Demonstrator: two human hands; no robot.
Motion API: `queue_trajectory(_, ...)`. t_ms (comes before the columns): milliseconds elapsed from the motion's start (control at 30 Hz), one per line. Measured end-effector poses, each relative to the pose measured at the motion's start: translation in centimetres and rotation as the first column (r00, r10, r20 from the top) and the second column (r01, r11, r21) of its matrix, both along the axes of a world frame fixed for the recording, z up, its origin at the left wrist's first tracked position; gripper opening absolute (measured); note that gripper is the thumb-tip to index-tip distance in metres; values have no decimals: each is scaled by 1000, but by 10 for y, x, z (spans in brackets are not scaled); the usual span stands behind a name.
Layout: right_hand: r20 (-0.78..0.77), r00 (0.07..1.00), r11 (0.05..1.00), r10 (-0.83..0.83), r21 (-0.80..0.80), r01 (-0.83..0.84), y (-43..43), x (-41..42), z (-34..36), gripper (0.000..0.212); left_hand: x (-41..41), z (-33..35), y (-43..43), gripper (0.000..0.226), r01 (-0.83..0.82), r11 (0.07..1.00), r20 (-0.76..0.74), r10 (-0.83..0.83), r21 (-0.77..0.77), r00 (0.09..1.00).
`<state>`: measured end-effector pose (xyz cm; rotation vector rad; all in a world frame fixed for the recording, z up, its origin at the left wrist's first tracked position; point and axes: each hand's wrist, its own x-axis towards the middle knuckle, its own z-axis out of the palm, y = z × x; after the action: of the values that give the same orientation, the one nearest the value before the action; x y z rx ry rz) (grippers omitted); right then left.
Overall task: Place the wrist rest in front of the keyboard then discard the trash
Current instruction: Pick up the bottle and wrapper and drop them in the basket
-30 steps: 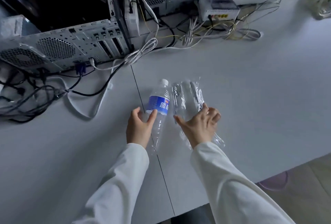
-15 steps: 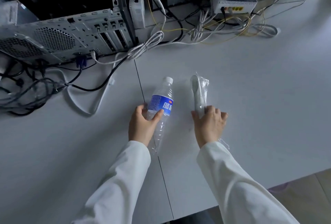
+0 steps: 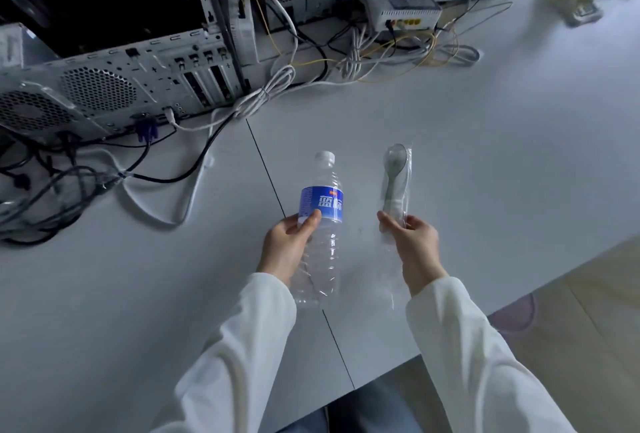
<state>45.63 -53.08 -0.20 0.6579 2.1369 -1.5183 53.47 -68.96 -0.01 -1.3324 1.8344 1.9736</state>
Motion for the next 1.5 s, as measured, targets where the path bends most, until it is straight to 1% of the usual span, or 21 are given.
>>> queue_trajectory(133,-2,997,996,-82,-37,82,20,24,5,17,12,2,14,22,63,996,-12,-62,66,998)
queue_trajectory(233,7,988,986,-155,-55,155,38,42,8,16,19,5,27,34,124,987,-21,-123,99,992)
queue_trajectory(367,-5,968,966,-249,-67,248,75,64,16,18,22,14,56,24,207,973,-44,-203,106,978)
queue_trajectory(467,-40,950,949,-309,-69,306,106,78,23,17,20,22,85,36,263,958,-51,-258,119,965)
queue_trajectory(700,-38,908,907,-418,-79,414,203,97,29,38,12,31,186,56,425,897,-73,-419,122,905)
queue_trajectory(867,-11,865,862,-502,-93,499,295,107,19,42,12,28,284,48,494,851,-29,-497,179,867)
queue_trajectory(967,6,827,823,-562,-93,560,356,115,9,40,8,19,350,45,555,807,15,-569,200,822)
queue_trajectory(1133,6,774,772,-633,-60,633,431,126,-6,43,-2,3,431,50,624,739,32,-652,254,758)
queue_trajectory(1300,3,753,753,-658,-17,658,469,130,-21,56,-11,-8,469,45,670,696,56,-703,258,709)
queue_trajectory(1367,-2,758,758,-652,-4,652,476,126,-27,52,-18,-14,477,41,671,696,65,-705,255,706)
queue_trajectory(1500,-10,765,765,-643,32,643,481,110,-35,35,-38,-25,485,37,683,689,78,-716,242,694)
